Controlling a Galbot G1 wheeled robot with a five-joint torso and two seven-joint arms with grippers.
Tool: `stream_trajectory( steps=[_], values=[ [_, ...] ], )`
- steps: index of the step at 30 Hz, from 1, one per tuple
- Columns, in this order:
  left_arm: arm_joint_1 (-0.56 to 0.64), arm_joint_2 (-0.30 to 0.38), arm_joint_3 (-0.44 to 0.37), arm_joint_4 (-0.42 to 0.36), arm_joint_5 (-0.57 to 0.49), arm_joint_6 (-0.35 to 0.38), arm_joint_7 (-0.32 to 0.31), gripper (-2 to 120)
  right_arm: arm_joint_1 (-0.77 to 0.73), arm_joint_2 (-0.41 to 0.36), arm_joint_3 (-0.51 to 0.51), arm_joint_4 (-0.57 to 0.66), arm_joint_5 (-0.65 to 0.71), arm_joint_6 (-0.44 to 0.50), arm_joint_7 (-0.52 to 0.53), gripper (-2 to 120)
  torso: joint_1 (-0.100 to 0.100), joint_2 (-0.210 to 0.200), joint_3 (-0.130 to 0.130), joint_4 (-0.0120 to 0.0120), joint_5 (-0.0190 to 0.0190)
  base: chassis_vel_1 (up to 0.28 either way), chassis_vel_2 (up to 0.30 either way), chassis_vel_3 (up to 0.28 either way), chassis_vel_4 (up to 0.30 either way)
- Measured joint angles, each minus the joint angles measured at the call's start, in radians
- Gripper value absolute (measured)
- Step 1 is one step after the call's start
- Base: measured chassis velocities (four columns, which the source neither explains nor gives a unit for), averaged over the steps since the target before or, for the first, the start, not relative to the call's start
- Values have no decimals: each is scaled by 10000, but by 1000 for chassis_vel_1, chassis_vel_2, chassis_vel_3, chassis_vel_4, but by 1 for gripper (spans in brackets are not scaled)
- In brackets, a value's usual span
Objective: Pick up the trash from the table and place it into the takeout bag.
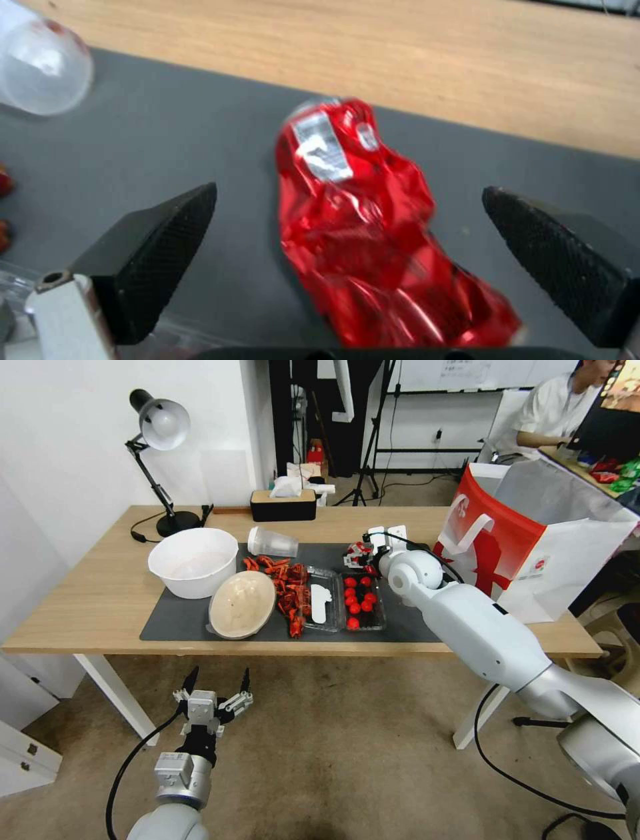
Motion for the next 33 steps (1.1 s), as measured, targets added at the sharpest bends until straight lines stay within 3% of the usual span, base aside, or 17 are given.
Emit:
stream_trajectory(
  steps=[16,33],
  values=[
    [239,-189,-61,-182,204,-55,24,100,145,-40,50,-292,271,-825,194,100,0,0,0,0,0,0,0,0,0],
    [217,-321,2,-34,373,-76,32,100,110,50,149,-716,245,-967,120,100,0,0,0,2,1,0,0,0,0]
  ],
)
